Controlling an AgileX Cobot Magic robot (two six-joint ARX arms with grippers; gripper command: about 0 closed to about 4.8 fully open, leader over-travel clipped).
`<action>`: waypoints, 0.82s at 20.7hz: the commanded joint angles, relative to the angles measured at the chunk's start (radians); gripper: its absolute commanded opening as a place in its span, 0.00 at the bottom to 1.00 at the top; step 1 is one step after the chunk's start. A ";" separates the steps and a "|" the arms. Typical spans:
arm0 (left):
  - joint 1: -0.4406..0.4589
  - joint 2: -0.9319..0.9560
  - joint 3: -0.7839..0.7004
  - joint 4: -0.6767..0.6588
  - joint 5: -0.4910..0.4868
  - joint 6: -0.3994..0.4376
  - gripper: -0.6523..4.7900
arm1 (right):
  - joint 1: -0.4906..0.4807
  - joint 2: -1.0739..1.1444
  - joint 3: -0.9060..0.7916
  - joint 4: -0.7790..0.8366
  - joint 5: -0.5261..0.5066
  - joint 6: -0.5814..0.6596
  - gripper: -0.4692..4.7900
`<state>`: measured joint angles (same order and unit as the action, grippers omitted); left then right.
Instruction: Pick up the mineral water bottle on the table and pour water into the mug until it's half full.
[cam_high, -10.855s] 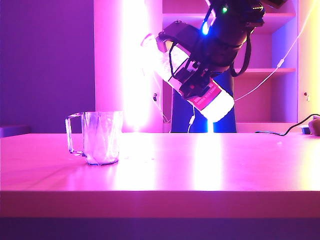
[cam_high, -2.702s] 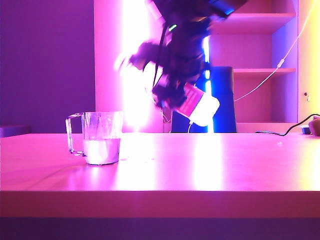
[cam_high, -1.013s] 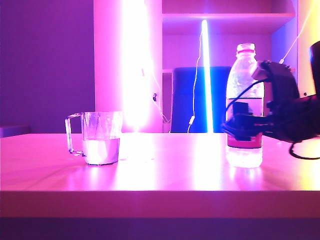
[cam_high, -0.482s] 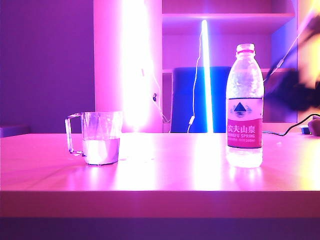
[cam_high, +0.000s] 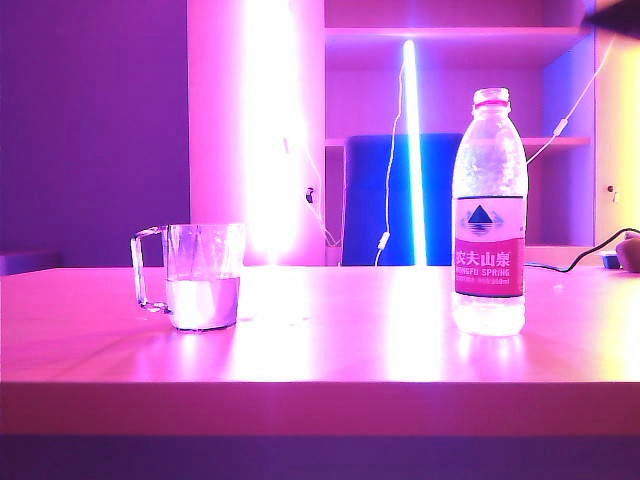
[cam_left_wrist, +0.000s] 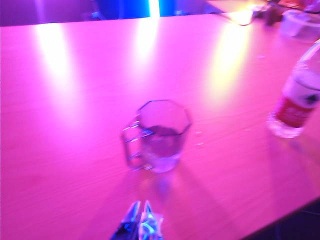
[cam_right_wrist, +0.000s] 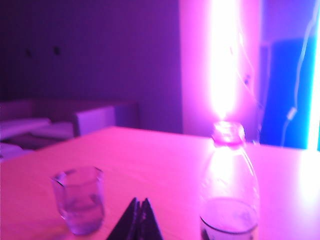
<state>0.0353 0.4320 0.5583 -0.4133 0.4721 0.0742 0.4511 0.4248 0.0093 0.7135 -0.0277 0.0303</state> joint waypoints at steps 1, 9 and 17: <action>0.001 -0.051 -0.002 0.007 -0.080 0.024 0.11 | 0.001 -0.288 0.004 -0.323 0.003 0.002 0.09; 0.001 -0.342 -0.235 0.174 -0.184 -0.004 0.11 | 0.006 -0.409 0.051 -0.536 -0.013 0.003 0.09; 0.000 -0.427 -0.455 0.261 -0.184 -0.030 0.11 | 0.006 -0.413 0.037 -0.611 -0.019 0.004 0.09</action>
<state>0.0353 0.0036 0.1181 -0.2146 0.2871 0.0505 0.4568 0.0116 0.0422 0.1158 -0.0456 0.0334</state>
